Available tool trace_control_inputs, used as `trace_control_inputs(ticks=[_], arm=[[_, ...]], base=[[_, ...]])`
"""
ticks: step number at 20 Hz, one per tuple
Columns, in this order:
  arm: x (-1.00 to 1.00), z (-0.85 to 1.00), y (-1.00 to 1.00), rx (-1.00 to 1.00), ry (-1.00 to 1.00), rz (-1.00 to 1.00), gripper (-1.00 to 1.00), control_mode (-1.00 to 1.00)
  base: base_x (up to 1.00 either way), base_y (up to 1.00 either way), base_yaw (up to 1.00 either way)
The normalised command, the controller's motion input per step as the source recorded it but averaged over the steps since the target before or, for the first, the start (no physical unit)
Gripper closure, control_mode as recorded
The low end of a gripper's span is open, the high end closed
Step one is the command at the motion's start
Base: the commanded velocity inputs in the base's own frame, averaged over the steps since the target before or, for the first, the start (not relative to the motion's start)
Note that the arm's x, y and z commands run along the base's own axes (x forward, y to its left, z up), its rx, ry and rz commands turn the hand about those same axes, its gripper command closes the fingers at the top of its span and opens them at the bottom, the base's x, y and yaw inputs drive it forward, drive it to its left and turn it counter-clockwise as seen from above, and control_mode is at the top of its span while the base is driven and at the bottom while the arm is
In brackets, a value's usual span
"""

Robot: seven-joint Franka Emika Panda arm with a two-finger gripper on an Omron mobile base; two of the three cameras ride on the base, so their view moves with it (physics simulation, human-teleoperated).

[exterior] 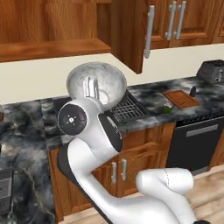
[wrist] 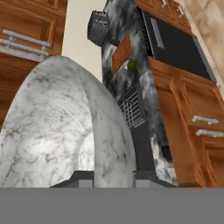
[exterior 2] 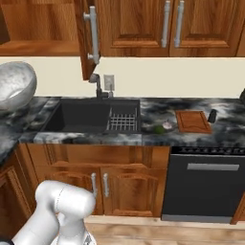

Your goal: Open the cabinet. Place the bowl and condiment on the counter. Then place the lime and garlic on the cutting board.

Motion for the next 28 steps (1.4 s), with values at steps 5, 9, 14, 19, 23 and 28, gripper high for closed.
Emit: trace_control_inputs(ticks=[5, 9, 14, 19, 23, 28], arm=[[0.00, 0.00, 0.00, 0.00, 0.00, 0.00, 1.00, 1.00], [0.00, 0.00, 0.00, 0.00, 0.00, 0.00, 1.00, 1.00], [0.00, 0.00, 0.00, 0.00, 0.00, 0.00, 1.00, 1.00], [0.00, 0.00, 0.00, 0.00, 0.00, 0.00, 1.00, 1.00], [0.00, 0.00, 0.00, 0.00, 0.00, 0.00, 1.00, 1.00], [0.00, 0.00, 0.00, 0.00, 0.00, 0.00, 1.00, 1.00]], base=[[-0.73, -0.63, -0.11], [-0.55, -0.75, -0.10], [-0.31, -0.77, -0.08], [-0.14, -0.80, -0.06], [0.00, -0.78, -0.03], [0.01, -0.73, 0.00]])
